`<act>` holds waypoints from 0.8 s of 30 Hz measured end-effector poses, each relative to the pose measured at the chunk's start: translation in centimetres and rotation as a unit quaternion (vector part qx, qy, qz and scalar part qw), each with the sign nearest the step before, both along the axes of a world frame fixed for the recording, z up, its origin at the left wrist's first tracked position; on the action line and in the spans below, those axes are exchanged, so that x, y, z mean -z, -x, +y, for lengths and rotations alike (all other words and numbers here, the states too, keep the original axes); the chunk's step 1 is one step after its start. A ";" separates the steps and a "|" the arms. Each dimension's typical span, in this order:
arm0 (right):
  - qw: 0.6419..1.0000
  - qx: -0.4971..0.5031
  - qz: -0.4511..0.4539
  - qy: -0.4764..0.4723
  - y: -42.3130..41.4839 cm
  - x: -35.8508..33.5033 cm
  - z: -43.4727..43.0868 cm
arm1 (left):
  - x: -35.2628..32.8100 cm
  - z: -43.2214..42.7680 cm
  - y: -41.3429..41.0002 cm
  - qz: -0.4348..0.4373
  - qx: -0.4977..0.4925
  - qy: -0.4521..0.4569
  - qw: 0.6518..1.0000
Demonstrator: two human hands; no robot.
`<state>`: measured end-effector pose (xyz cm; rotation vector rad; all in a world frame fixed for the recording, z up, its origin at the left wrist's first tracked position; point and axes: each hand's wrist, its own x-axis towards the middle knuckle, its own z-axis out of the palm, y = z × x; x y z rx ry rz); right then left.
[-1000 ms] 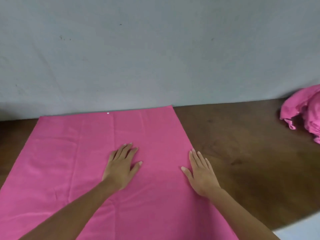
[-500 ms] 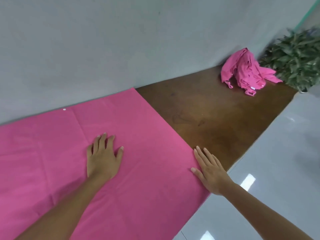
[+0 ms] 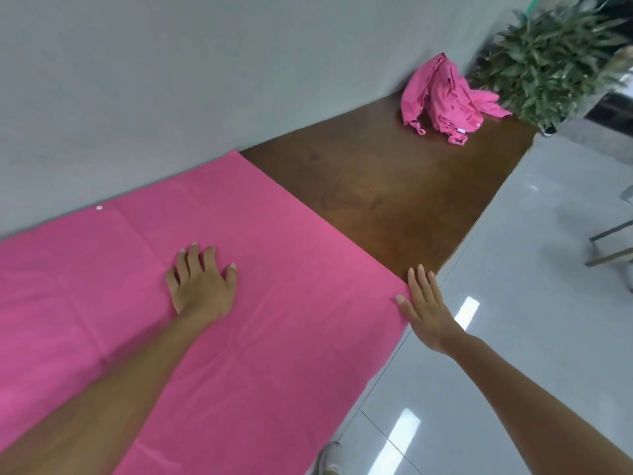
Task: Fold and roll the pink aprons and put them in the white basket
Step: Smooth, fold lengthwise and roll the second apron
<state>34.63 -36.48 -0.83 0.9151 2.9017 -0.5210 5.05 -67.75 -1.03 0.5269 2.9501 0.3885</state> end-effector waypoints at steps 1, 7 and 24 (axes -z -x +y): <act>1.000 0.000 0.009 0.012 0.0 0.2 0.2 | -0.4 0.4 0.2 -0.017 -0.010 0.002 1.000; 0.998 0.019 -0.009 0.064 0.4 0.3 -0.1 | -2.8 4.3 1.6 -0.033 0.003 -0.013 0.999; 0.977 0.099 0.146 0.123 0.9 -1.2 0.8 | -5.8 21.5 3.8 -0.007 0.320 0.008 0.947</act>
